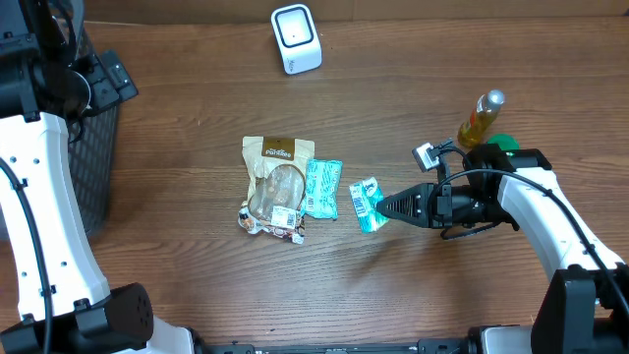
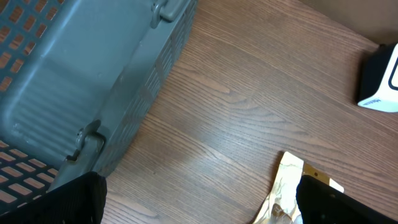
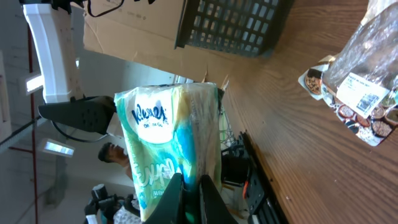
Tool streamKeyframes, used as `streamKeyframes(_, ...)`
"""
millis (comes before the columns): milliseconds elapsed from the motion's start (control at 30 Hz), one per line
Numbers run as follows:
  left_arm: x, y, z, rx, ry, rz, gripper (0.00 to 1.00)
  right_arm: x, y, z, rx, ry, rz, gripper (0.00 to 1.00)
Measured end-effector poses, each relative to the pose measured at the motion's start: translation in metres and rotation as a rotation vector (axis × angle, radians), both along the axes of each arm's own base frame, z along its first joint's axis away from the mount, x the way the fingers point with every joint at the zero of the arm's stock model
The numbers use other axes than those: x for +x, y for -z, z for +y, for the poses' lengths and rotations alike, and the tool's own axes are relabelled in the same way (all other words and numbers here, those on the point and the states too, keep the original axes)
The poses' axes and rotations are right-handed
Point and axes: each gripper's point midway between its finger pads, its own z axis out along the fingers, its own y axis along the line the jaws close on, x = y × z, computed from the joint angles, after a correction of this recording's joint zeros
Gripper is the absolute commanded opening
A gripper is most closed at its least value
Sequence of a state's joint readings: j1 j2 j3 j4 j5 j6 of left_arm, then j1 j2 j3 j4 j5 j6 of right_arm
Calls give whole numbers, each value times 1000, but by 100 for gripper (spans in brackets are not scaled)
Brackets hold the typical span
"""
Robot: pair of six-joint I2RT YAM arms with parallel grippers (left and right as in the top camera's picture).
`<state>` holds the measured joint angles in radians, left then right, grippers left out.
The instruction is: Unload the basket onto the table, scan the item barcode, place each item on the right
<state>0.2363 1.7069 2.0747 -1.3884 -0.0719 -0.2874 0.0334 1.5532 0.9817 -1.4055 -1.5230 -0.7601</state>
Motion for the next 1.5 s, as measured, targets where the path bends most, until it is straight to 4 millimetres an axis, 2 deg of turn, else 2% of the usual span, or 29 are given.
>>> streamKeyframes(233,0,0,0,0,0,0,100,6,4,0,-6,-3,-83,4)
streamKeyframes(500,0,0,0,0,0,0,100,17,29,-2,-142,-19,-124,4)
streamKeyframes(733,0,0,0,0,0,0,99,36,79,-17,-453,32,-18,4)
streamKeyframes(867,0,0,0,0,0,0,100,48,115,-37,-713,122,83,4)
streamKeyframes(933,0,0,0,0,0,0,100,55,127,-46,-813,180,122,4)
streamKeyframes(1000,0,0,0,0,0,0,100,58,131,-50,-871,213,150,4)
streamKeyframes(1067,0,0,0,0,0,0,100,63,126,-53,-918,238,165,3)
streamKeyframes(1167,0,0,0,0,0,0,100,82,99,-53,-968,284,126,3)
streamKeyframes(1300,0,0,0,0,0,0,100,105,44,-50,-1025,346,22,4)
streamKeyframes(1500,0,0,0,0,0,0,100,134,-49,-42,-1072,455,-144,3)
